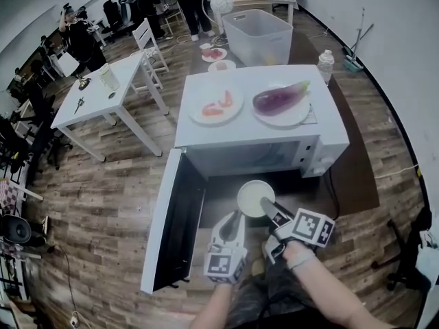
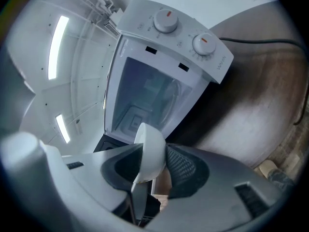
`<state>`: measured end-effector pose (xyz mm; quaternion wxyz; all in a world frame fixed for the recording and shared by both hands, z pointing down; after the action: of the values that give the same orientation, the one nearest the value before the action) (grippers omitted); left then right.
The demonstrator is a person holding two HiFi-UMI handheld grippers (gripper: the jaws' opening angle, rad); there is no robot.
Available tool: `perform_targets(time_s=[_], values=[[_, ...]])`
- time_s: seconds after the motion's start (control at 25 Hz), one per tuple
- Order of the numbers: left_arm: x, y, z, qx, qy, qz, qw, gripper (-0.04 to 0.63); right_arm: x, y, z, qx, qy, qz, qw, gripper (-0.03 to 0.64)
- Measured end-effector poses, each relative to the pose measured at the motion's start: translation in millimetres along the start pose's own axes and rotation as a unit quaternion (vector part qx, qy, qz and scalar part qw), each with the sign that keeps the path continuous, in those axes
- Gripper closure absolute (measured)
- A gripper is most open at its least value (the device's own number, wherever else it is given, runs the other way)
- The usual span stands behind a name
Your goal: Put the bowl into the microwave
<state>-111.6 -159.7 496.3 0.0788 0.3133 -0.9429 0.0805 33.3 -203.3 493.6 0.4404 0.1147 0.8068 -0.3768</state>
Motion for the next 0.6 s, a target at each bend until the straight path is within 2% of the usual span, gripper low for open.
perform_targets(time_s=[0.28,0.4,0.6], values=[[-0.3,-17.9,1.0,-0.005,-0.003,-0.009,0.9999,0.552,5.0,-15.8,11.9,-0.018,-0.012,0.008,1.000,0.471],[2.6,-23.7,2.2,-0.006,-0.005,-0.007,0.9999,0.585,5.3,-21.7,13.9,-0.027,-0.021,0.008,0.999,0.471],[10.6,-34.5,4.6,-0.010,-0.003,-0.001,0.9999,0.592,6.3,-34.1,20.7,-0.034,-0.023,0.007,0.999,0.471]])
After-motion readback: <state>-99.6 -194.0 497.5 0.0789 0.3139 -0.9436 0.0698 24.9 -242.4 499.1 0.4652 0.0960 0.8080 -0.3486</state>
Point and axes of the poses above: the fingertips, and each gripper's own axes: y backward along the fingers, x to its left, z out of its top, the point moved 6 cm from there along y, backward along the fingers, and after that the axes turned 12 degrees about -z, right-handed, at the moved point
